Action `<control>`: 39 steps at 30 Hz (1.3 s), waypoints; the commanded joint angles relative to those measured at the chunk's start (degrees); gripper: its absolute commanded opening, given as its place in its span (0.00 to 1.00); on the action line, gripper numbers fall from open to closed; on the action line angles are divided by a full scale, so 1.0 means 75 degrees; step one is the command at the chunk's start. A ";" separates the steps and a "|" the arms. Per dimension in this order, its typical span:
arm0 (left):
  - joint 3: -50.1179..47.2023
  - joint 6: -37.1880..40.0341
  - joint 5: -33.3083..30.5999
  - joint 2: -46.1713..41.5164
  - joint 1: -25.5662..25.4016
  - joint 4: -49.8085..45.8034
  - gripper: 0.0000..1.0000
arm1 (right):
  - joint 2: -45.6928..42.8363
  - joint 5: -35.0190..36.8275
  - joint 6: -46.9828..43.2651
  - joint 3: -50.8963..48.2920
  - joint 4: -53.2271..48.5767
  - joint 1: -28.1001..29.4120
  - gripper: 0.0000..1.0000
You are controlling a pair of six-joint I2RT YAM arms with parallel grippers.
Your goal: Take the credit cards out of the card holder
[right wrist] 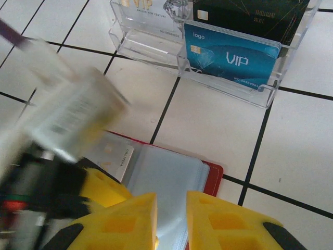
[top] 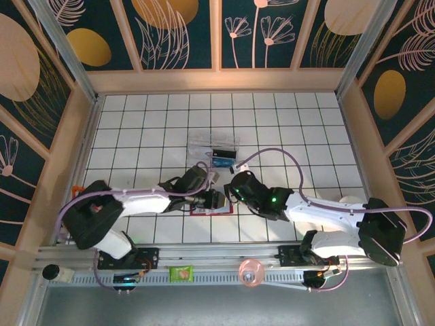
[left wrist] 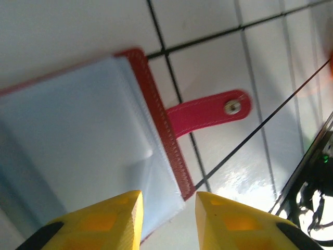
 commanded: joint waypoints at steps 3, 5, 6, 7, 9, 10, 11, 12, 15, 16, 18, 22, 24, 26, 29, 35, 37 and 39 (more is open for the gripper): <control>-0.0734 -0.0287 -0.1338 -0.1737 0.0519 -0.0385 0.25 | 0.0443 -0.1503 -0.0136 0.0131 0.0481 -0.0315 0.12; -0.1183 -0.0379 -0.1245 -0.2092 0.0950 -0.0364 0.24 | 0.0824 -0.2376 -0.0180 0.0234 0.0628 -0.0430 0.08; -0.1377 -0.0380 -0.1157 -0.2188 0.1099 -0.0344 0.24 | 0.1056 -0.2774 -0.0209 0.0303 0.0653 -0.0460 0.06; -0.1481 -0.0364 -0.1124 -0.2220 0.1157 -0.0335 0.24 | 0.1249 -0.3092 -0.0245 0.0362 0.0669 -0.0474 0.05; -0.1612 -0.0320 -0.1078 -0.2161 0.1174 -0.0303 0.24 | 0.1664 -0.3428 -0.0221 0.0460 0.0571 -0.0468 0.02; -0.1650 -0.0320 -0.1052 -0.2112 0.1173 -0.0257 0.24 | 0.1814 -0.3475 -0.0203 0.0466 0.0524 -0.0474 0.01; -0.1695 -0.0331 -0.1040 -0.2056 0.1173 -0.0207 0.23 | 0.1942 -0.3463 -0.0159 0.0458 0.0443 -0.0468 0.00; -0.1732 -0.0331 -0.1051 -0.2014 0.1175 -0.0169 0.23 | 0.2040 -0.3439 -0.0099 0.0428 0.0386 -0.0468 0.00; -0.1782 -0.0279 -0.1063 -0.1951 0.1173 -0.0112 0.23 | 0.2283 -0.3441 0.0058 0.0240 0.0317 -0.0468 0.00; -0.1790 -0.0264 -0.1063 -0.1940 0.1180 -0.0112 0.23 | 0.2342 -0.3444 0.0104 0.0174 0.0321 -0.0468 0.00; -0.1793 -0.0219 -0.1081 -0.1862 0.1194 -0.0129 0.22 | 0.2505 -0.3326 0.0225 0.0051 0.0245 -0.0468 0.00; -0.1790 -0.0179 -0.1076 -0.1688 0.1193 -0.0121 0.19 | 0.2582 -0.3175 0.0297 0.0022 0.0148 -0.0468 0.00; -0.1793 -0.0173 -0.1084 -0.1647 0.1194 -0.0138 0.18 | 0.2457 -0.3154 0.0232 0.0127 0.0069 -0.0468 0.00; -0.1793 -0.0157 -0.1150 -0.1697 0.1195 -0.0193 0.18 | 0.2297 -0.3117 0.0063 0.0346 -0.0060 -0.0468 0.00; -0.1808 -0.0132 -0.1278 -0.1807 0.1190 -0.0269 0.19 | 0.2022 -0.3506 -0.0165 0.0584 0.0136 -0.0605 0.00; -0.1939 -0.0150 -0.1322 -0.1890 0.1187 -0.0241 0.22 | 0.2592 -0.5324 0.0405 0.0985 0.1088 -0.1119 0.33; -0.1985 -0.0147 -0.1330 -0.1905 0.1195 -0.0247 0.23 | 0.2842 -0.5349 0.0529 0.1134 0.1130 -0.1128 0.36; -0.2027 -0.0127 -0.1327 -0.1936 0.1196 -0.0246 0.24 | 0.3010 -0.5243 0.0584 0.1254 0.1157 -0.1125 0.37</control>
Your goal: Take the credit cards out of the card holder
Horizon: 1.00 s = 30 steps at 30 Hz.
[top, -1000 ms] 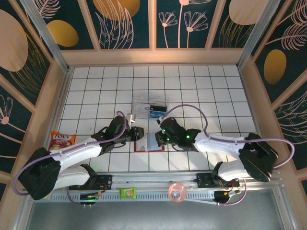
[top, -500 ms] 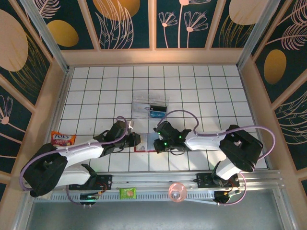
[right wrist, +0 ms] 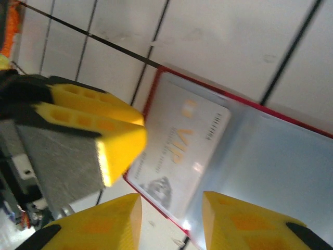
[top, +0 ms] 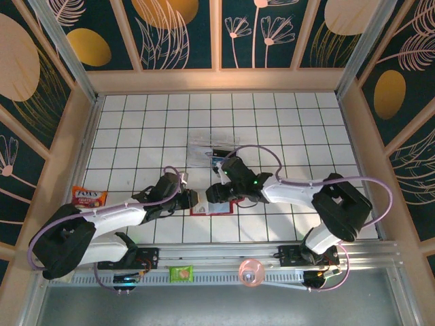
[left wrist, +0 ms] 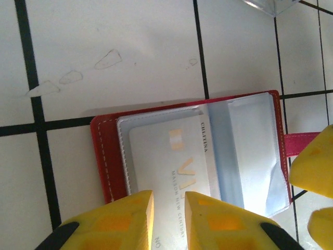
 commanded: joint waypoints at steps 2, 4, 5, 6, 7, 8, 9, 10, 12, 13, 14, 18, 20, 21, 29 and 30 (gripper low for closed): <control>-0.0135 0.0123 -0.0093 -0.0130 0.0047 -0.0081 0.24 | 0.0405 -0.0322 0.0272 0.0324 0.0239 0.0009 0.37; -0.0148 0.0153 -0.0085 -0.0142 0.0042 -0.0120 0.24 | 0.0553 -0.0254 0.0325 0.0461 0.0147 0.0035 0.37; -0.0148 0.0146 -0.0097 -0.0152 0.0041 -0.0157 0.24 | 0.0635 -0.0163 0.0338 0.0540 0.0037 0.0049 0.37; -0.0165 0.0165 -0.0097 -0.0196 0.0037 -0.0180 0.24 | 0.0699 -0.0123 0.0337 0.0597 -0.0019 0.0079 0.37; -0.0190 0.0153 -0.0108 -0.0252 0.0042 -0.0192 0.24 | 0.0741 -0.0096 0.0337 0.0644 -0.0051 0.0107 0.37; -0.0221 0.0147 -0.0137 -0.0336 0.0037 -0.0218 0.24 | 0.0805 -0.0071 0.0346 0.0690 -0.0101 0.0130 0.37; -0.0256 0.0142 -0.0175 -0.0435 0.0042 -0.0252 0.24 | 0.0852 -0.0059 0.0341 0.0721 -0.0113 0.0154 0.37; -0.0274 0.0124 -0.0221 -0.0505 0.0042 -0.0291 0.24 | 0.0879 -0.0046 0.0344 0.0758 -0.0147 0.0173 0.37; -0.0310 0.0120 -0.0281 -0.0662 0.0038 -0.0349 0.24 | 0.0996 0.0034 0.0314 0.0856 -0.0252 0.0223 0.36; -0.0315 0.0119 -0.0316 -0.0707 0.0033 -0.0378 0.25 | 0.1055 0.0076 0.0302 0.0905 -0.0308 0.0237 0.36; -0.0332 0.0112 -0.0331 -0.0736 0.0043 -0.0396 0.25 | 0.1114 0.0111 0.0284 0.0949 -0.0352 0.0259 0.36; -0.0367 0.0111 -0.0328 -0.0762 0.0038 -0.0410 0.24 | 0.1269 0.0191 0.0311 0.1012 -0.0479 0.0284 0.35; -0.0394 0.0112 -0.0340 -0.0813 0.0033 -0.0422 0.24 | 0.1331 0.0270 0.0334 0.1022 -0.0558 0.0296 0.35; -0.0411 0.0109 -0.0346 -0.0841 0.0041 -0.0420 0.24 | 0.1368 0.0293 0.0337 0.1018 -0.0568 0.0297 0.35; -0.0449 0.0099 -0.0399 -0.0949 0.0039 -0.0470 0.23 | 0.1564 0.0349 0.0342 0.1037 -0.0629 0.0413 0.34; -0.0466 0.0095 -0.0402 -0.0950 0.0042 -0.0467 0.23 | 0.1562 0.0398 0.0340 0.1046 -0.0657 0.0413 0.34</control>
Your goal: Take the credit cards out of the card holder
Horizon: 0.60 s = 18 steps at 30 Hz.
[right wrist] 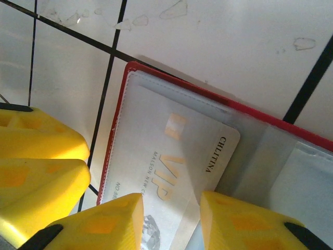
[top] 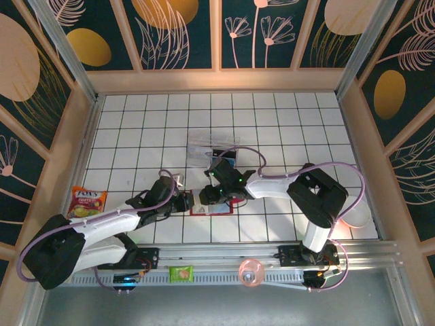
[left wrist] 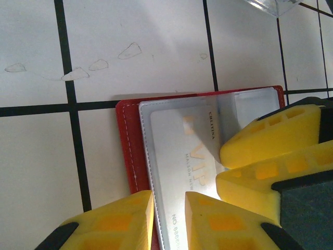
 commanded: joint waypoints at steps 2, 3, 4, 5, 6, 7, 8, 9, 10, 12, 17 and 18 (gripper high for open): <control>-0.0119 0.0072 -0.0165 -0.0116 0.0042 -0.0144 0.23 | 0.0112 0.0429 0.0076 0.0196 -0.0456 0.0126 0.34; -0.0120 0.0067 -0.0165 -0.0117 0.0042 -0.0144 0.23 | 0.0098 0.0596 0.0086 0.0230 -0.0568 0.0157 0.34; -0.0120 0.0060 -0.0171 -0.0135 0.0041 -0.0151 0.23 | 0.0065 0.0840 0.0097 0.0269 -0.0718 0.0186 0.34; -0.0122 0.0064 -0.0177 -0.0140 0.0042 -0.0159 0.23 | 0.0036 0.1081 0.0118 0.0303 -0.0855 0.0236 0.34; -0.0131 0.0066 -0.0173 -0.0162 0.0041 -0.0167 0.23 | -0.0011 0.1276 0.0121 0.0336 -0.0977 0.0273 0.34; -0.0132 0.0064 -0.0189 -0.0177 0.0038 -0.0179 0.23 | -0.0039 0.1481 0.0122 0.0369 -0.1102 0.0308 0.34; -0.0132 0.0061 -0.0188 -0.0192 0.0035 -0.0179 0.23 | -0.0074 0.1666 0.0133 0.0390 -0.1212 0.0341 0.34; -0.0132 0.0055 -0.0182 -0.0197 0.0032 -0.0189 0.23 | -0.0118 0.1797 0.0133 0.0412 -0.1260 0.0369 0.34; -0.0126 0.0064 -0.0186 -0.0199 0.0037 -0.0191 0.23 | -0.0154 0.1886 0.0133 0.0427 -0.1290 0.0395 0.34; -0.0098 0.0066 -0.0158 -0.0210 0.0037 -0.0191 0.23 | -0.0238 0.1980 0.0077 0.0459 -0.1282 0.0453 0.34; 0.0058 0.0144 0.0057 -0.0272 0.0038 -0.0145 0.19 | -0.0616 0.2106 -0.0162 0.0503 -0.1103 0.0576 0.34; 0.0106 0.0165 0.0116 -0.0266 0.0032 -0.0125 0.19 | -0.0712 0.2096 -0.0188 0.0485 -0.1058 0.0573 0.35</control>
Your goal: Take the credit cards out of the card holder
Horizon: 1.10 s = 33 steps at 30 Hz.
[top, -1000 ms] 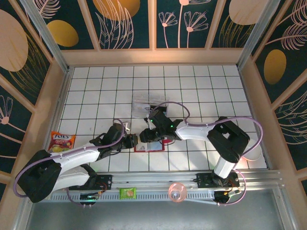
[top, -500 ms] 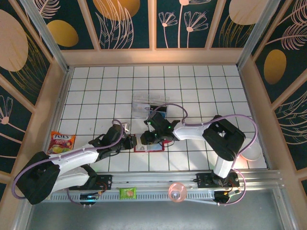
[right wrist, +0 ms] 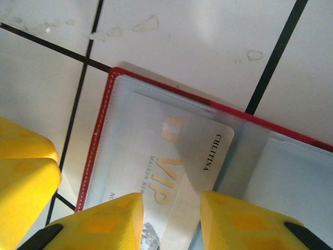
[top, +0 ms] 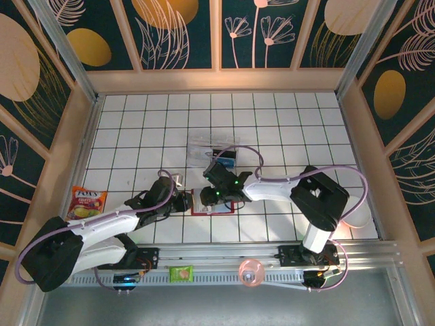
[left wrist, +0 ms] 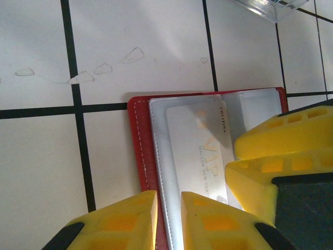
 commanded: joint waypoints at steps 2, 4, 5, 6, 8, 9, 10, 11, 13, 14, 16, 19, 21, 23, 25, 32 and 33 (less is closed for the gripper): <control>0.0279 0.0224 0.0380 0.0016 0.0035 0.0055 0.19 | -0.0594 0.0249 -0.0198 0.0055 -0.0050 -0.0029 0.34; 0.0390 0.0230 0.0534 0.0293 0.0032 0.0252 0.18 | -0.0653 -0.0174 -0.0129 -0.0081 0.0115 -0.0218 0.31; 0.0480 0.0259 0.0582 0.0511 0.0031 0.0296 0.16 | -0.0642 -0.0448 -0.0046 -0.0156 0.0209 -0.0352 0.28; 0.0546 0.0288 0.0620 0.0712 0.0036 0.0326 0.15 | -0.0625 -0.0673 -0.0006 -0.0221 0.0298 -0.0437 0.27; 0.0600 0.0312 0.0618 0.1080 0.0038 0.0411 0.11 | -0.0558 -0.1056 0.0057 -0.0276 0.0426 -0.0544 0.26; 0.0606 0.0303 0.0578 0.1193 0.0032 0.0457 0.10 | -0.0529 -0.1162 0.0060 -0.0276 0.0453 -0.0551 0.26; 0.0606 0.0306 0.0522 0.1290 0.0042 0.0485 0.09 | -0.0491 -0.1270 0.0051 -0.0272 0.0462 -0.0575 0.26; 0.0611 0.0311 0.0457 0.1375 0.0037 0.0469 0.08 | -0.0462 -0.1325 0.0048 -0.0246 0.0428 -0.0587 0.26; 0.0669 0.0335 0.0352 0.1507 0.0036 0.0380 0.06 | -0.0412 -0.1460 0.0048 -0.0248 0.0416 -0.0612 0.26; 0.0699 0.0338 0.0293 0.1545 0.0037 0.0287 0.04 | -0.0378 -0.1535 0.0060 -0.0242 0.0415 -0.0633 0.26; 0.0697 0.0351 0.0236 0.1561 0.0034 0.0166 0.03 | -0.0309 -0.1628 0.0085 -0.0264 0.0392 -0.0648 0.26; 0.0627 0.0339 0.0278 0.1603 0.0041 0.0065 0.03 | -0.0161 -0.1702 0.0140 -0.0313 0.0352 -0.0696 0.26; 0.0567 0.0286 0.0366 0.1650 0.0042 0.0064 0.02 | -0.0074 -0.1700 0.0164 -0.0300 0.0295 -0.0721 0.26; 0.0515 0.0245 0.0421 0.1654 0.0040 0.0038 0.01 | -0.0017 -0.1687 0.0195 -0.0347 0.0295 -0.0747 0.25; 0.0461 0.0206 0.0457 0.1612 0.0038 0.0029 0.01 | 0.0009 -0.1727 0.0228 -0.0393 0.0330 -0.0791 0.25; 0.0331 0.0101 0.0590 0.1532 0.0041 0.0086 0.00 | 0.0124 -0.1808 0.0364 -0.0578 0.0396 -0.0938 0.25; 0.0319 0.0093 0.0599 0.1547 0.0032 0.0108 0.00 | 0.0125 -0.1833 0.0382 -0.0607 0.0440 -0.0955 0.25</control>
